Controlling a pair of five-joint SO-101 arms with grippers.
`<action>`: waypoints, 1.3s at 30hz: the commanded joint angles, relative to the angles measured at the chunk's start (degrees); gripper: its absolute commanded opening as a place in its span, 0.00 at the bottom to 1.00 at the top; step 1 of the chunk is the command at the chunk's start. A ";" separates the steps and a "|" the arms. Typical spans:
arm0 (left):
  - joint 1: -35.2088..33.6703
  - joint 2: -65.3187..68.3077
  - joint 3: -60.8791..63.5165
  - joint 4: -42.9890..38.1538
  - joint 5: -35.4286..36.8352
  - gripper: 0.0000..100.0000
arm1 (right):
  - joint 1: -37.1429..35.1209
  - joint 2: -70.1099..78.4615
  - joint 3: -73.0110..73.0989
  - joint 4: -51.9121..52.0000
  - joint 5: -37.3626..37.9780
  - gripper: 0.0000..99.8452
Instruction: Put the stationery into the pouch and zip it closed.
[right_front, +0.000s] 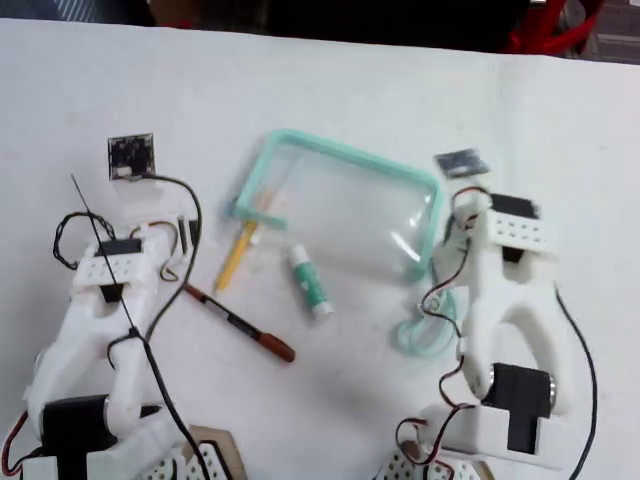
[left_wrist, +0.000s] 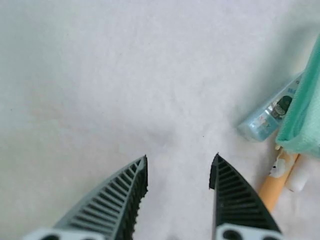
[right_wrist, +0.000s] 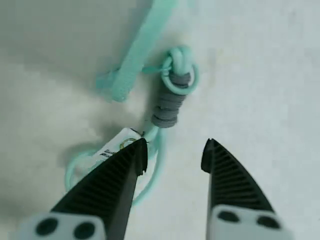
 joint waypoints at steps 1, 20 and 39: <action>1.10 -0.57 -0.62 -0.18 -0.53 0.21 | -2.07 -0.48 1.67 -3.47 0.18 0.19; 1.10 -0.57 -0.62 -0.09 -0.53 0.21 | -1.19 1.01 4.40 -12.26 -1.32 0.19; 1.10 -0.57 -0.62 -0.18 -0.53 0.21 | 0.13 8.22 2.37 -17.19 -4.40 0.02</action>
